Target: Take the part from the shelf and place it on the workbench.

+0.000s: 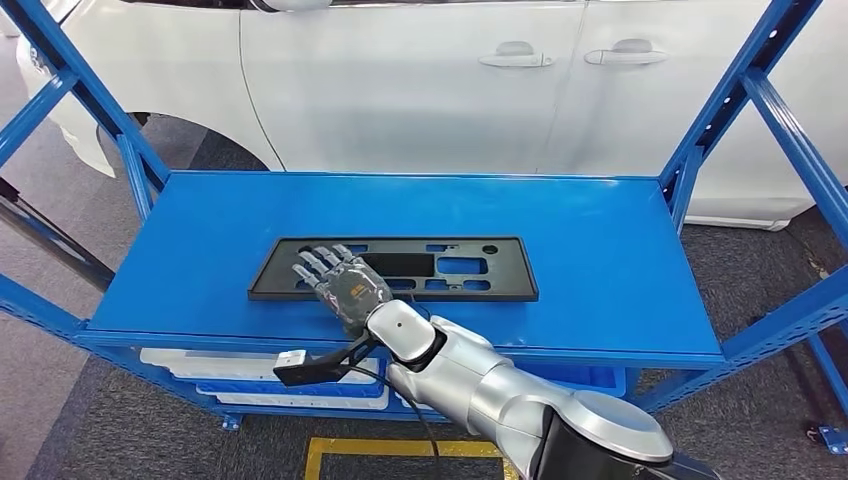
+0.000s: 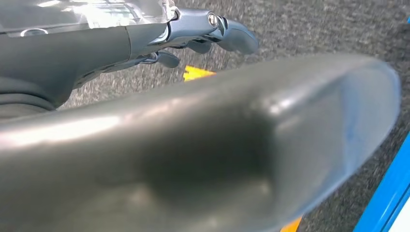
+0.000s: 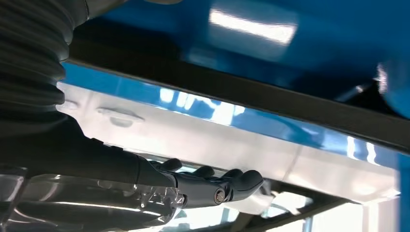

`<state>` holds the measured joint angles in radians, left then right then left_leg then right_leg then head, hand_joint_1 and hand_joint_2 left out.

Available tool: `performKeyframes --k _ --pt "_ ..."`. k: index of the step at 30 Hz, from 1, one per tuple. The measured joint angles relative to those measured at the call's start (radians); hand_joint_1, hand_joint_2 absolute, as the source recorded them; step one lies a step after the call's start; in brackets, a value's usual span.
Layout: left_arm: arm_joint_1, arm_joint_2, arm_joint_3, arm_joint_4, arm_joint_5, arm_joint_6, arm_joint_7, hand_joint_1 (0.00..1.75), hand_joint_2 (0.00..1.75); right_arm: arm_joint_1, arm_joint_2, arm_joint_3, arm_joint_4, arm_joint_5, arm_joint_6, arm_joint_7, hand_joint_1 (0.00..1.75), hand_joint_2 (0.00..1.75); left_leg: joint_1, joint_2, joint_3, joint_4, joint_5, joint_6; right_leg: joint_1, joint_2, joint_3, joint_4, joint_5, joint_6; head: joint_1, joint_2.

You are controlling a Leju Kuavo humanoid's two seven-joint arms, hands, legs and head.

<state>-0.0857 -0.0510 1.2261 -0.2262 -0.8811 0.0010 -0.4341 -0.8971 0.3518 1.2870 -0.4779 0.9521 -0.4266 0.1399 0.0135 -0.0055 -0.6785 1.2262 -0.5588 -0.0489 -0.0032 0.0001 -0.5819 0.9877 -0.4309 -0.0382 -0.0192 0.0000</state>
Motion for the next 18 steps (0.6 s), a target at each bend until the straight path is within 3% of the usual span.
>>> performKeyframes --k 1,2,3,5,6,7,10,12,14,16,17,18 --pt "0.001 0.002 0.0 0.0 -0.002 0.0 0.0 0.0 0.0 -0.001 0.0 0.0 0.02 0.001 -0.012 0.01 0.0 1.75 0.001 0.0 -0.025 0.049 -0.013 -0.003 0.0 0.0 0.0 0.0 0.0 0.0 0.0 0.0" --pt "0.003 0.004 0.0 0.0 -0.003 -0.001 0.0 0.0 0.0 -0.003 0.0 -0.001 0.041 0.001 -0.022 0.018 0.0 1.75 0.002 0.0 -0.032 0.058 -0.005 -0.005 0.0 0.0 0.001 0.001 -0.001 0.0 0.0 0.0" --pt "0.004 0.005 0.0 0.0 -0.005 -0.001 0.0 0.0 0.0 -0.007 -0.001 -0.003 0.06 0.001 -0.032 0.026 0.0 1.75 0.003 0.0 -0.017 0.025 0.023 -0.005 0.0 0.001 0.002 0.002 -0.002 0.001 0.0 0.0" --pt "0.004 0.009 0.0 0.0 -0.008 -0.002 0.0 0.0 0.0 -0.021 -0.001 -0.011 0.096 0.003 -0.048 0.038 0.0 1.75 0.005 0.001 0.053 -0.121 0.094 0.0 0.001 0.003 0.004 0.005 -0.005 0.006 0.0 0.0" --pt "0.003 0.01 0.0 0.0 -0.009 -0.003 -0.002 0.0 0.0 -0.03 -0.002 -0.016 0.112 0.006 -0.054 0.045 0.0 1.75 0.003 0.0 0.084 -0.184 0.117 0.006 0.003 0.004 0.003 0.007 -0.006 0.01 0.0 0.0" --pt "0.002 0.012 0.0 0.0 -0.011 -0.005 -0.003 0.0 0.0 -0.038 -0.004 -0.019 0.128 0.011 -0.058 0.052 0.0 1.75 0.001 0.0 0.102 -0.223 0.127 0.012 0.004 0.005 0.002 0.008 -0.007 0.014 0.0 0.0" --pt "0.003 0.015 -0.001 0.0 -0.018 -0.01 -0.006 0.0 0.0 -0.054 -0.016 -0.026 0.164 0.027 -0.063 0.075 0.0 1.75 -0.002 0.0 0.106 -0.241 0.129 0.033 0.005 0.005 -0.001 0.007 -0.006 0.031 0.001 0.0" --pt "0.004 0.016 -0.002 0.0 -0.02 -0.012 -0.008 0.0 0.0 -0.062 -0.029 -0.034 0.182 0.031 -0.062 0.084 0.0 1.75 0.002 0.001 0.108 -0.248 0.135 0.046 0.004 0.005 -0.014 0.042 -0.032 0.041 0.002 0.0" --pt "0.002 0.016 -0.004 0.0 -0.022 -0.013 -0.01 0.0 0.0 -0.067 -0.043 -0.04 0.196 0.035 -0.055 0.092 0.0 1.75 0.003 0.001 0.108 -0.251 0.137 0.054 0.002 0.005 -0.069 0.16 -0.094 0.047 0.004 0.0" --pt "0.003 0.016 -0.005 0.0 -0.024 -0.015 -0.015 0.0 0.0 -0.066 -0.06 -0.045 0.209 0.038 -0.041 0.099 0.87 1.75 0.0 0.002 0.106 -0.248 0.136 0.056 0.001 0.005 -0.135 0.293 -0.142 0.05 0.004 0.0" --pt "0.004 0.016 -0.005 0.0 -0.025 -0.016 -0.018 0.0 0.0 -0.066 -0.067 -0.048 0.214 0.039 -0.03 0.1 1.31 1.75 0.0 0.001 0.106 -0.247 0.135 0.057 0.0 0.005 -0.147 0.315 -0.14 0.049 0.004 0.0" --pt "0.005 0.016 -0.005 0.0 -0.025 -0.019 -0.021 0.0 0.0 -0.066 -0.073 -0.052 0.218 0.039 -0.017 0.099 1.75 1.75 -0.001 0.001 0.106 -0.245 0.134 0.057 0.0 0.005 -0.138 0.292 -0.118 0.048 0.004 0.0"
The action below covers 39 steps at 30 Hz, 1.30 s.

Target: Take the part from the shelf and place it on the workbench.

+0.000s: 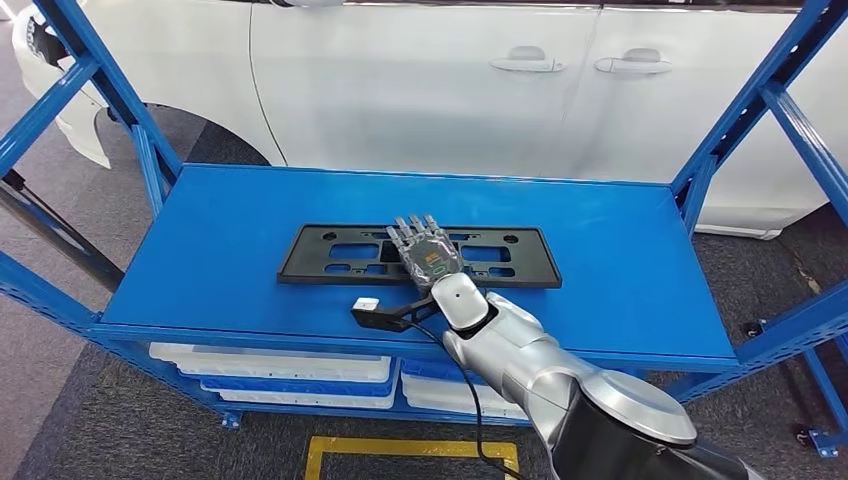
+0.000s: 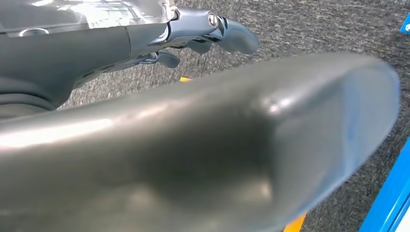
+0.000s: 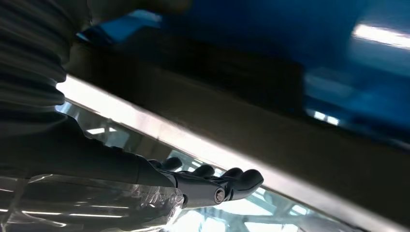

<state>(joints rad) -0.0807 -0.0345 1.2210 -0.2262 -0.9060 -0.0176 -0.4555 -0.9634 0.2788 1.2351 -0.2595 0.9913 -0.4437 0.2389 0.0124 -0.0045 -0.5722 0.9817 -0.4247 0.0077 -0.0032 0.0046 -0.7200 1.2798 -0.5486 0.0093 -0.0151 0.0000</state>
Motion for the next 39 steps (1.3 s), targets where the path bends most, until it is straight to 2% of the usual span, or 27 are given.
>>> performKeyframes --k 2,4,7,9,10,12,13,14,15,16,17,19,20,21,23,24,25,26,28,29,30,31,32,34,35,37,39 --pt "0.0 0.0 -0.001 0.0 -0.001 -0.005 -0.009 0.0 0.0 -0.003 -0.007 -0.009 0.005 0.0 0.029 -0.006 1.75 1.75 -0.001 -0.001 0.001 0.005 -0.004 -0.003 0.0 0.0 0.067 -0.142 0.07 -0.007 0.0 0.0" --pt "-0.001 0.001 -0.002 0.0 -0.002 -0.012 -0.019 0.0 0.0 -0.004 -0.01 -0.017 0.008 0.0 0.047 -0.017 1.75 1.75 -0.005 -0.002 0.0 0.011 -0.008 -0.01 0.004 0.0 0.119 -0.254 0.109 -0.015 -0.001 0.0" --pt "0.0 0.004 -0.002 0.0 -0.003 -0.025 -0.035 0.0 0.0 -0.005 -0.012 -0.029 0.01 0.002 0.049 -0.035 1.75 1.75 -0.006 -0.002 -0.002 0.01 -0.009 -0.026 0.006 0.001 0.126 -0.277 0.115 -0.027 -0.001 0.0" --pt "0.0 0.003 -0.002 0.0 -0.003 -0.031 -0.046 0.0 0.0 -0.007 -0.01 -0.035 0.01 0.003 0.047 -0.041 1.75 1.75 -0.004 -0.001 -0.01 0.034 -0.029 -0.037 0.002 0.0 0.131 -0.285 0.12 -0.038 -0.002 0.0" --pt "0.0 0.004 -0.002 0.0 -0.003 -0.032 -0.05 0.0 0.0 -0.007 -0.01 -0.037 0.01 0.003 0.048 -0.043 1.75 1.75 -0.002 -0.001 -0.027 0.074 -0.054 -0.043 -0.001 -0.002 0.133 -0.289 0.122 -0.042 -0.004 0.0" --pt "0.001 0.006 -0.003 0.0 -0.003 -0.034 -0.054 0.0 0.0 -0.006 -0.009 -0.039 0.01 0.004 0.049 -0.046 1.75 1.75 0.0 -0.001 -0.09 0.211 -0.121 -0.053 0.0 -0.003 0.132 -0.289 0.122 -0.045 -0.006 0.0" --pt "0.002 0.006 -0.003 0.0 -0.003 -0.035 -0.057 0.0 0.0 -0.004 -0.009 -0.041 0.01 0.004 0.049 -0.048 1.75 1.75 0.001 -0.001 -0.12 0.273 -0.143 -0.056 0.0 -0.003 0.131 -0.288 0.122 -0.045 -0.006 0.0" --pt "0.003 0.007 -0.003 0.0 -0.003 -0.038 -0.062 0.0 0.0 -0.003 -0.009 -0.043 0.011 0.005 0.048 -0.052 1.75 1.75 0.001 0.0 -0.137 0.307 -0.148 -0.057 0.0 -0.003 0.131 -0.287 0.122 -0.045 -0.006 0.0" --pt "0.004 0.007 -0.003 0.0 -0.003 -0.041 -0.068 0.0 0.0 -0.002 -0.009 -0.047 0.011 0.006 0.045 -0.057 1.75 1.75 0.001 0.0 -0.133 0.296 -0.131 -0.057 0.0 -0.003 0.131 -0.286 0.121 -0.045 -0.006 0.0" --pt "0.004 0.007 -0.003 0.0 -0.003 -0.043 -0.073 0.0 0.44 -0.002 -0.008 -0.051 0.011 0.007 0.041 -0.064 1.75 1.75 0.001 0.0 -0.108 0.243 -0.096 -0.055 0.0 -0.002 0.133 -0.285 0.12 -0.044 -0.006 0.0" --pt "0.004 0.007 -0.003 0.0 -0.002 -0.045 -0.079 0.0 0.87 -0.002 -0.007 -0.056 0.011 0.009 0.037 -0.072 1.75 1.75 0.001 0.0 -0.07 0.164 -0.057 -0.051 0.0 -0.001 0.135 -0.285 0.118 -0.043 -0.006 0.0" --pt "0.001 0.007 -0.002 0.0 0.002 -0.048 -0.09 0.0 1.75 -0.003 -0.002 -0.067 0.01 0.01 0.021 -0.094 1.75 1.75 -0.004 0.0 -0.008 0.035 -0.012 -0.039 0.004 0.0 0.135 -0.283 0.117 -0.037 -0.006 0.0" --pt "0.001 0.007 -0.002 0.0 0.005 -0.049 -0.095 0.0 1.75 -0.003 0.001 -0.074 0.009 0.005 0.008 -0.11 1.75 1.75 -0.006 -0.001 0.004 0.008 -0.008 -0.034 0.005 0.001 0.134 -0.283 0.117 -0.033 -0.005 0.0" --pt "0.0 0.007 -0.002 0.0 0.008 -0.049 -0.099 0.0 1.75 -0.002 0.006 -0.086 0.006 -0.01 -0.011 -0.136 1.75 1.75 -0.009 -0.001 0.004 0.005 -0.011 -0.029 0.006 0.001 0.132 -0.283 0.119 -0.029 -0.005 0.0" --pt "0.001 0.007 0.0 0.0 0.015 -0.046 -0.102 0.0 1.75 -0.002 0.014 -0.128 -0.008 -0.074 -0.057 -0.221 1.75 1.75 -0.005 0.0 0.003 0.001 -0.006 -0.018 0.007 0.002 0.129 -0.281 0.117 -0.019 -0.005 0.0" --pt "0.001 0.006 0.001 0.0 0.019 -0.043 -0.102 0.0 1.75 -0.004 0.019 -0.159 -0.022 -0.117 -0.082 -0.276 1.75 1.75 -0.003 0.001 0.005 -0.004 -0.003 -0.012 0.007 0.001 0.122 -0.267 0.105 -0.014 -0.004 0.0" --pt "0.001 0.005 0.002 0.0 0.021 -0.041 -0.101 0.0 1.75 -0.005 0.022 -0.196 -0.041 -0.166 -0.102 -0.336 1.75 1.75 0.0 0.002 0.006 -0.008 0.0 -0.007 0.006 0.001 0.107 -0.231 0.082 -0.009 -0.004 0.0" --pt "0.0 0.005 0.002 0.0 0.023 -0.04 -0.1 0.0 1.75 -0.006 0.025 -0.237 -0.065 -0.214 -0.116 -0.393 1.75 1.75 0.001 0.003 0.007 -0.01 0.001 -0.004 0.005 0.0 0.08 -0.172 0.049 -0.005 -0.004 0.0" --pt "-0.001 0.004 0.005 0.0 0.025 -0.039 -0.099 0.0 1.75 0.002 0.026 -0.319 -0.127 -0.293 -0.122 -0.485 1.75 1.75 0.0 0.004 0.007 -0.01 0.001 -0.001 0.002 0.0 0.013 -0.028 -0.013 0.0 -0.004 0.0" --pt "0.0 0.004 0.006 0.0 0.026 -0.039 -0.098 0.0 1.75 0.011 0.025 -0.359 -0.164 -0.319 -0.114 -0.514 1.75 1.75 0.0 0.003 0.007 -0.009 0.0 -0.001 0.0 0.0 -0.008 0.015 -0.022 0.002 -0.004 0.0" --pt "0.001 0.003 0.008 0.0 0.026 -0.039 -0.097 0.0 1.75 0.022 0.023 -0.395 -0.201 -0.338 -0.102 -0.535 1.75 1.75 0.0 0.002 0.008 -0.007 -0.001 -0.001 -0.001 0.0 -0.011 0.019 -0.011 0.003 -0.004 0.0" --pt "0.001 0.003 0.009 0.0 0.027 -0.039 -0.096 0.0 1.75 0.036 0.021 -0.432 -0.243 -0.362 -0.083 -0.556 1.75 1.75 0.0 0.001 0.008 -0.004 -0.003 -0.002 -0.002 0.0 0.008 -0.023 0.019 0.002 -0.004 0.0" --pt "0.002 0.002 0.009 0.0 0.028 -0.039 -0.096 0.0 1.75 0.053 0.017 -0.467 -0.294 -0.401 -0.055 -0.582 1.75 1.75 0.0 -0.001 0.008 0.0 -0.006 -0.004 -0.003 -0.001 0.043 -0.096 0.058 0.0 -0.004 0.0" --pt "0.002 0.0 0.014 0.0 0.034 -0.039 -0.103 0.0 1.75 0.112 0.003 -0.543 -0.438 -0.554 0.046 -0.654 1.75 1.75 -0.002 -0.005 0.005 0.009 -0.012 -0.011 -0.001 -0.003 0.105 -0.229 0.106 -0.01 -0.004 0.0" --pt "0.002 -0.001 0.017 0.0 0.038 -0.039 -0.109 0.0 1.75 0.155 -0.009 -0.581 -0.532 -0.656 0.113 -0.686 1.75 1.75 -0.003 -0.007 0.003 0.012 -0.015 -0.016 0.002 -0.004 0.119 -0.261 0.112 -0.014 -0.005 0.0" --pt "0.005 -0.002 0.026 0.0 0.049 -0.038 -0.12 0.0 1.75 0.25 -0.039 -0.657 -0.741 -0.875 0.26 -0.726 1.75 1.75 -0.003 -0.011 0.001 0.013 -0.017 -0.025 0.006 -0.006 0.121 -0.271 0.11 -0.022 -0.005 0.0" --pt "0.009 -0.004 0.037 0.0 0.064 -0.034 -0.123 0.0 1.75 0.345 -0.068 -0.728 -0.946 -1.084 0.403 -0.758 1.75 1.75 -0.001 -0.011 -0.004 0.025 -0.031 -0.035 0.002 -0.01 0.125 -0.277 0.111 -0.032 -0.006 0.0"
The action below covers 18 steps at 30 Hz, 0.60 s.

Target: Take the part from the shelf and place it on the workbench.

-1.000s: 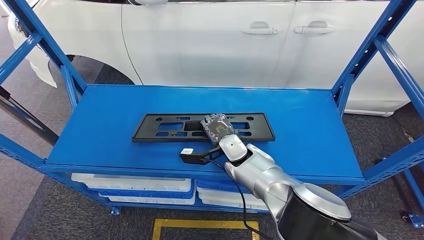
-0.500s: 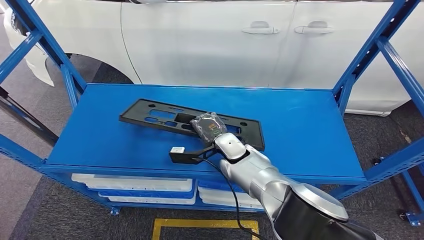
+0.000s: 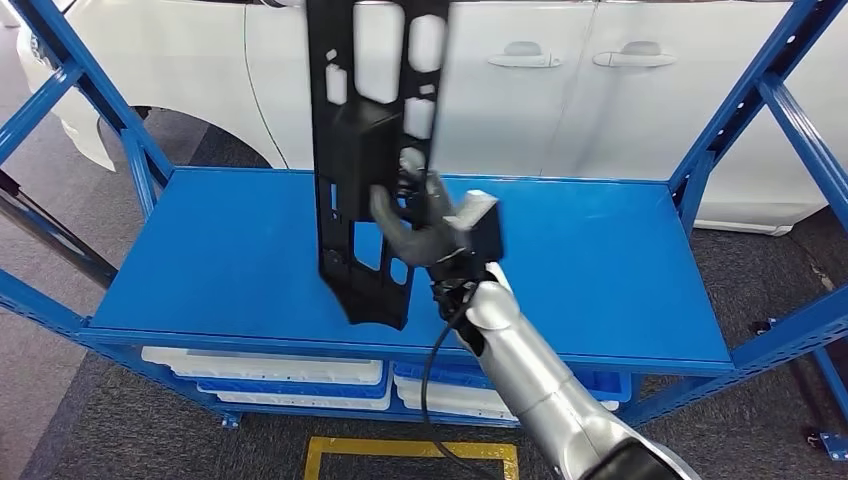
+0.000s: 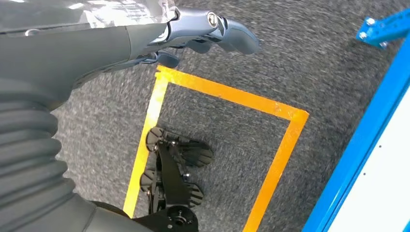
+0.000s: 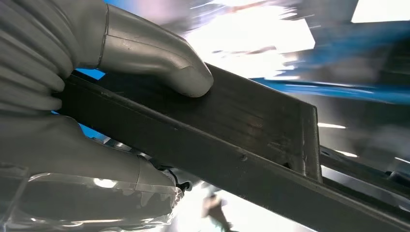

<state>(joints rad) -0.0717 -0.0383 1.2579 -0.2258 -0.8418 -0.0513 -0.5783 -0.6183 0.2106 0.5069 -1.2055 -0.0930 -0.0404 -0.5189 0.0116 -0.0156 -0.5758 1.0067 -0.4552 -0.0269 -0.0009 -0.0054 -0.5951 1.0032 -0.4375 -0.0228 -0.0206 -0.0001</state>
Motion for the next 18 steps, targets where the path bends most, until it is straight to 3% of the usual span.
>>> performKeyframes --k 2,4,5,6,7,9,11,15,17,18 --pt "0.002 -0.001 0.014 0.0 0.017 0.003 0.0 0.0 1.75 0.083 -0.022 -0.064 -0.175 -0.156 0.121 -0.024 1.75 1.75 0.002 0.005 -0.033 0.079 -0.05 -0.009 -0.005 -0.003 0.004 -0.005 0.001 -0.008 -0.002 0.0" --pt "0.002 -0.002 0.026 0.0 0.028 0.006 0.0 0.0 1.75 0.152 -0.043 -0.106 -0.305 -0.234 0.211 -0.026 1.75 1.75 0.003 0.009 -0.095 0.219 -0.114 -0.015 -0.005 -0.003 0.005 -0.006 0.0 -0.011 -0.004 0.0" --pt "0.002 -0.002 0.032 0.0 0.031 0.01 -0.001 0.0 1.75 0.185 -0.055 -0.118 -0.355 -0.25 0.251 -0.027 1.75 1.75 0.004 0.01 -0.12 0.27 -0.129 -0.017 -0.005 -0.001 0.006 -0.006 -0.001 -0.011 -0.004 0.0" --pt "0.002 -0.004 0.036 0.0 0.032 0.014 -0.004 0.0 1.75 0.216 -0.067 -0.126 -0.397 -0.259 0.288 -0.03 1.75 1.75 0.004 0.01 -0.128 0.286 -0.124 -0.017 -0.005 0.001 0.007 -0.005 -0.002 -0.011 -0.004 0.0" --pt "0.001 -0.005 0.039 0.0 0.032 0.019 -0.007 0.0 1.75 0.244 -0.077 -0.131 -0.436 -0.265 0.325 -0.039 1.75 1.75 0.004 0.01 -0.116 0.258 -0.1 -0.015 -0.005 0.003 0.009 -0.005 -0.003 -0.01 -0.004 0.0" --pt "0.0 -0.006 0.042 0.0 0.03 0.021 -0.019 0.0 1.75 0.283 -0.091 -0.139 -0.504 -0.263 0.383 -0.063 1.75 1.75 0.004 0.01 -0.047 0.114 -0.028 -0.006 -0.004 0.008 0.015 -0.005 -0.006 -0.005 -0.004 0.0" --pt "-0.003 -0.006 0.044 0.0 0.031 0.016 -0.035 0.0 1.75 0.307 -0.101 -0.145 -0.564 -0.251 0.42 -0.085 1.75 1.75 -0.002 0.009 0.007 0.004 0.006 0.005 -0.002 0.01 0.017 -0.004 -0.008 0.002 -0.004 0.0" --pt "-0.005 -0.007 0.047 0.0 0.033 0.017 -0.054 0.0 1.75 0.333 -0.117 -0.148 -0.657 -0.23 0.458 -0.096 1.75 1.75 -0.004 0.009 0.02 -0.024 0.011 0.025 -0.003 0.011 0.015 0.001 -0.013 0.024 -0.003 0.0" --pt "-0.007 -0.008 0.047 0.0 0.029 0.025 -0.05 0.0 1.75 0.334 -0.125 -0.147 -0.687 -0.222 0.463 -0.094 1.75 1.75 0.001 0.011 0.023 -0.035 0.019 0.037 -0.003 0.01 -0.011 0.065 -0.057 0.032 -0.001 0.0" --pt "-0.009 -0.008 0.047 0.0 0.028 0.028 -0.048 0.0 1.75 0.334 -0.13 -0.144 -0.695 -0.217 0.463 -0.093 1.75 1.75 0.0 0.012 0.022 -0.036 0.022 0.04 -0.005 0.01 -0.039 0.129 -0.092 0.034 -0.001 0.0"
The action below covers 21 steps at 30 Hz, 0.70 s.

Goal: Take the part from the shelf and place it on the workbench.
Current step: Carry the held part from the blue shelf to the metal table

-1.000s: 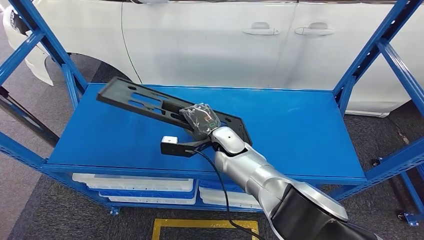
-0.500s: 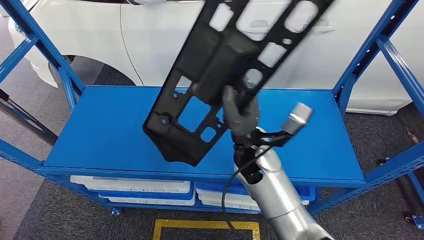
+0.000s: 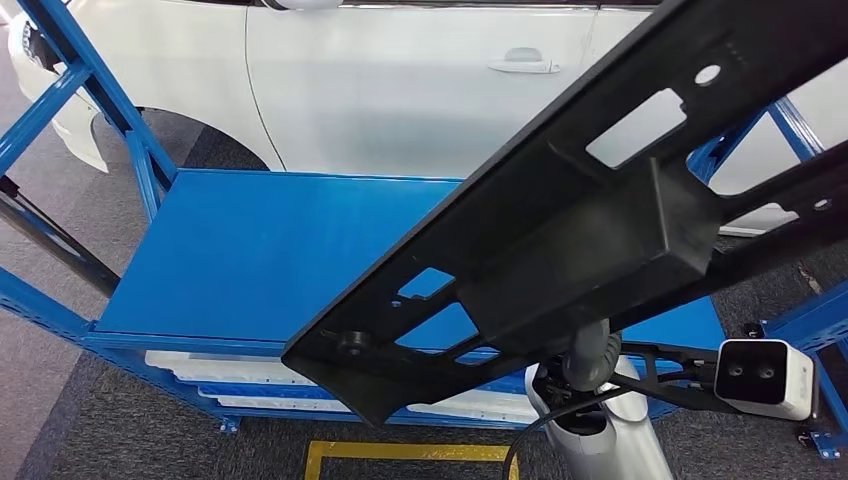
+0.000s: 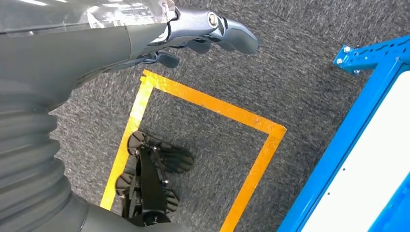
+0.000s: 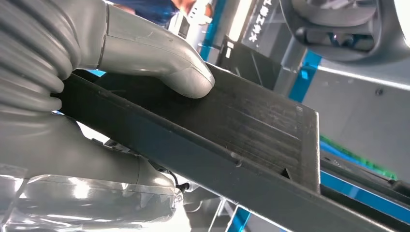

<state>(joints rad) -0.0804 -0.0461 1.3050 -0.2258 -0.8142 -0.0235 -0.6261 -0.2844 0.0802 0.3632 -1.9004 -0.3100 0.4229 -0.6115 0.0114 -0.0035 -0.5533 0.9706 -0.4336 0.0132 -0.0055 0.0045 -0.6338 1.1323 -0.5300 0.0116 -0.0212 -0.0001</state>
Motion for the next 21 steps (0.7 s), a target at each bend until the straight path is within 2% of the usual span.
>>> performKeyframes --k 1,2,3,4,6,7,8,9,12,13,14,16,17,18,19,20,21 --pt "-0.001 0.0 0.0 0.0 -0.001 0.002 0.003 0.0 1.75 0.0 -0.006 0.005 -0.004 0.007 -0.001 0.001 1.75 1.75 -0.001 0.001 -0.002 0.001 0.001 0.002 -0.001 0.0 -0.033 0.073 -0.036 0.002 0.0 0.0" --pt "-0.001 0.0 0.0 0.0 -0.002 0.003 0.005 0.0 1.75 0.0 -0.011 0.011 -0.006 0.018 -0.004 0.001 1.75 1.75 -0.001 0.001 -0.005 0.004 0.002 0.001 -0.002 0.0 -0.06 0.134 -0.059 0.004 0.0 0.0" --pt "-0.001 0.0 0.0 0.0 -0.002 0.003 0.007 0.0 1.75 0.0 -0.017 0.019 -0.007 0.032 -0.009 -0.002 1.75 1.75 -0.001 0.001 -0.008 0.007 0.003 0.001 -0.002 -0.001 -0.072 0.163 -0.065 0.006 0.0 0.0" --pt "-0.001 0.0 0.0 0.0 -0.003 0.004 0.008 0.0 1.75 -0.001 -0.022 0.028 -0.009 0.048 -0.016 -0.006 1.75 1.75 -0.001 0.001 -0.011 0.012 0.003 0.0 -0.003 -0.001 -0.062 0.148 -0.049 0.006 0.0 0.0" --pt "-0.003 0.0 0.0 0.0 -0.005 0.006 0.01 0.0 1.75 -0.006 -0.032 0.053 -0.015 0.081 -0.038 -0.016 1.75 1.75 -0.001 -0.001 -0.019 0.024 0.002 -0.003 -0.007 -0.001 0.008 0.015 0.012 0.003 0.0 0.0" --pt "-0.004 0.0 0.0 0.0 -0.007 0.006 0.011 0.0 1.75 -0.01 -0.037 0.069 -0.019 0.094 -0.049 -0.019 1.75 1.75 -0.003 -0.002 -0.024 0.032 0.001 -0.007 -0.006 -0.001 0.04 -0.05 0.038 0.0 0.0 0.0" --pt "-0.006 0.001 0.0 0.0 -0.008 0.006 0.011 0.0 1.75 -0.017 -0.042 0.085 -0.021 0.101 -0.061 -0.018 1.75 1.75 -0.004 -0.003 -0.029 0.037 0.001 -0.012 -0.005 0.0 0.06 -0.092 0.053 -0.004 0.0 0.0" --pt "-0.007 0.001 0.0 0.0 -0.01 0.006 0.012 0.0 1.75 -0.024 -0.046 0.1 -0.022 0.104 -0.073 -0.015 1.75 1.75 -0.006 -0.003 -0.034 0.041 0.002 -0.018 -0.003 0.001 0.065 -0.109 0.058 -0.008 -0.001 0.0" --pt "-0.01 0.002 0.0 0.0 -0.014 0.005 0.013 0.0 1.75 -0.044 -0.053 0.137 -0.022 0.103 -0.106 -0.006 1.75 1.75 -0.004 -0.004 -0.043 0.043 0.005 -0.037 -0.002 0.0 0.053 -0.112 0.074 -0.028 -0.001 0.0" --pt "-0.01 0.002 0.0 0.0 -0.015 0.004 0.013 0.0 1.75 -0.05 -0.055 0.146 -0.022 0.102 -0.115 -0.004 1.75 1.75 -0.003 -0.003 -0.05 0.058 -0.01 -0.043 -0.003 -0.001 0.048 -0.115 0.082 -0.035 -0.001 0.0" --pt "-0.01 0.002 -0.001 0.0 -0.018 0.003 0.012 0.0 1.75 -0.056 -0.057 0.155 -0.022 0.101 -0.123 -0.001 1.75 1.75 -0.002 -0.003 -0.064 0.092 -0.041 -0.048 -0.005 -0.003 0.041 -0.118 0.09 -0.041 -0.002 0.0" --pt "-0.012 0.004 -0.002 0.0 -0.021 0.0 0.01 0.0 1.75 -0.061 -0.061 0.168 -0.023 0.1 -0.138 0.005 1.75 1.75 0.0 -0.002 -0.106 0.214 -0.128 -0.056 -0.005 -0.005 0.024 -0.119 0.104 -0.046 -0.003 0.0" --pt "-0.012 0.004 -0.002 0.0 -0.023 -0.002 0.009 0.0 1.75 -0.061 -0.064 0.174 -0.023 0.1 -0.144 0.007 1.75 1.75 0.001 -0.002 -0.124 0.277 -0.163 -0.058 -0.004 -0.006 0.015 -0.119 0.111 -0.046 -0.003 0.0" --pt "-0.012 0.005 -0.003 0.0 -0.025 -0.003 0.008 0.0 1.75 -0.062 -0.068 0.179 -0.023 0.1 -0.15 0.008 1.75 1.75 0.001 -0.002 -0.128 0.314 -0.181 -0.059 -0.002 -0.007 0.005 -0.118 0.118 -0.046 -0.003 0.0" --pt "-0.012 0.005 -0.004 0.0 -0.027 -0.003 0.008 0.0 1.75 -0.062 -0.071 0.183 -0.024 0.1 -0.155 0.008 1.75 1.75 0.001 -0.002 -0.112 0.311 -0.18 -0.057 -0.001 -0.007 -0.005 -0.118 0.126 -0.046 -0.003 0.0" --pt "-0.012 0.005 -0.005 0.0 -0.029 -0.003 0.008 0.0 1.75 -0.063 -0.075 0.187 -0.025 0.099 -0.159 0.008 1.75 1.75 0.0 -0.002 -0.073 0.263 -0.163 -0.053 0.001 -0.007 -0.013 -0.117 0.133 -0.045 -0.003 0.0" --pt "-0.013 0.005 -0.005 0.0 -0.031 -0.002 0.009 0.0 1.75 -0.064 -0.078 0.189 -0.028 0.098 -0.162 0.008 1.75 1.75 -0.001 -0.002 -0.016 0.184 -0.138 -0.047 0.002 -0.007 -0.021 -0.117 0.141 -0.044 -0.003 0.0"
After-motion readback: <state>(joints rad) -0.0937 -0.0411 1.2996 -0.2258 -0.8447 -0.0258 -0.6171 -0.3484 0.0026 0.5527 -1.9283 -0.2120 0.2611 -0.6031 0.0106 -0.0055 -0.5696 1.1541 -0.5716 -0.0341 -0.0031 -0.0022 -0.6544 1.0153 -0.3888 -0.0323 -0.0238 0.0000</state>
